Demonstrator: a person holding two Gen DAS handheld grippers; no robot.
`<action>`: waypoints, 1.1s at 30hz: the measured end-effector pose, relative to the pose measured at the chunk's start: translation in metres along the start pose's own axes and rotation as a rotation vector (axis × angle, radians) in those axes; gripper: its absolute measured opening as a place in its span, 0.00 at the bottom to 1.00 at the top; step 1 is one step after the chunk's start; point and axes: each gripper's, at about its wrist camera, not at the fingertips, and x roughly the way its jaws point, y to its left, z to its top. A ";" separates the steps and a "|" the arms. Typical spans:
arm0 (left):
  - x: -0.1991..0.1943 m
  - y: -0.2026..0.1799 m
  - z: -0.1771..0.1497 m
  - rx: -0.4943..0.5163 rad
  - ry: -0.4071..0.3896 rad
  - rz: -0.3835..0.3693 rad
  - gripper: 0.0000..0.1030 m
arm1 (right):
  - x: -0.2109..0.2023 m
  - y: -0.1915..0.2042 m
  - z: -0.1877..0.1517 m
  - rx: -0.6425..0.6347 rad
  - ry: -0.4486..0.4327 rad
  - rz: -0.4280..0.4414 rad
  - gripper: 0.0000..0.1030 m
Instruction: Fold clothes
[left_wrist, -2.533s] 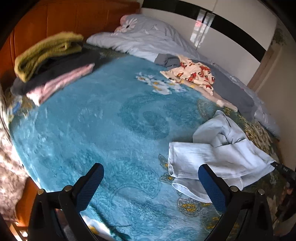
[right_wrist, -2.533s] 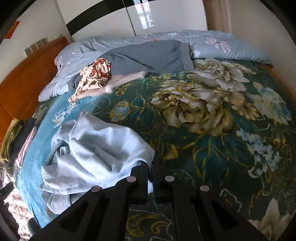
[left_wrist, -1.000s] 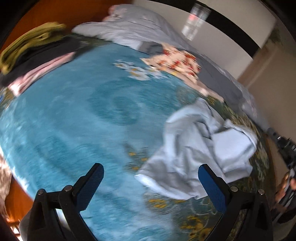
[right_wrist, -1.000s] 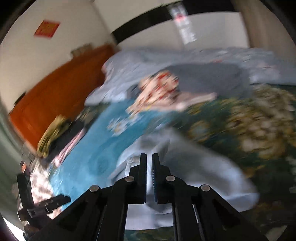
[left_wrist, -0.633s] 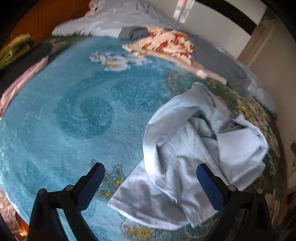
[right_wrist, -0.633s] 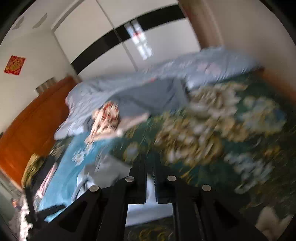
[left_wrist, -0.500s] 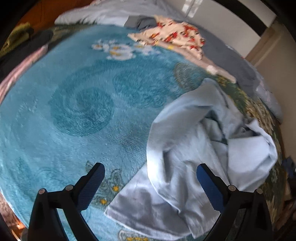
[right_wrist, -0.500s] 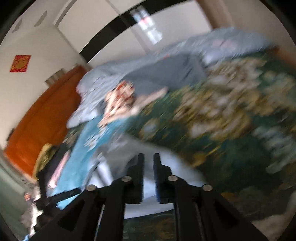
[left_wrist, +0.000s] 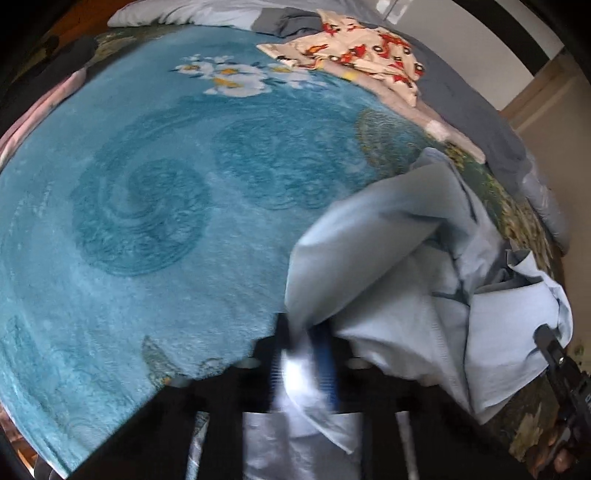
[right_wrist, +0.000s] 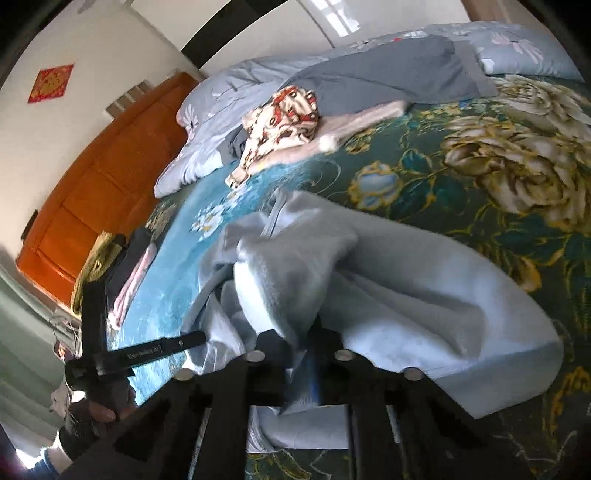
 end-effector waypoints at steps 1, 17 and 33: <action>-0.004 -0.002 0.001 0.007 -0.013 0.011 0.07 | -0.005 -0.002 0.003 0.002 -0.017 -0.012 0.05; -0.117 0.057 0.027 -0.028 -0.359 0.123 0.05 | -0.212 -0.089 0.054 0.093 -0.534 -0.513 0.04; -0.108 0.172 -0.008 -0.198 -0.252 0.215 0.05 | -0.169 -0.173 0.009 0.271 -0.289 -0.618 0.04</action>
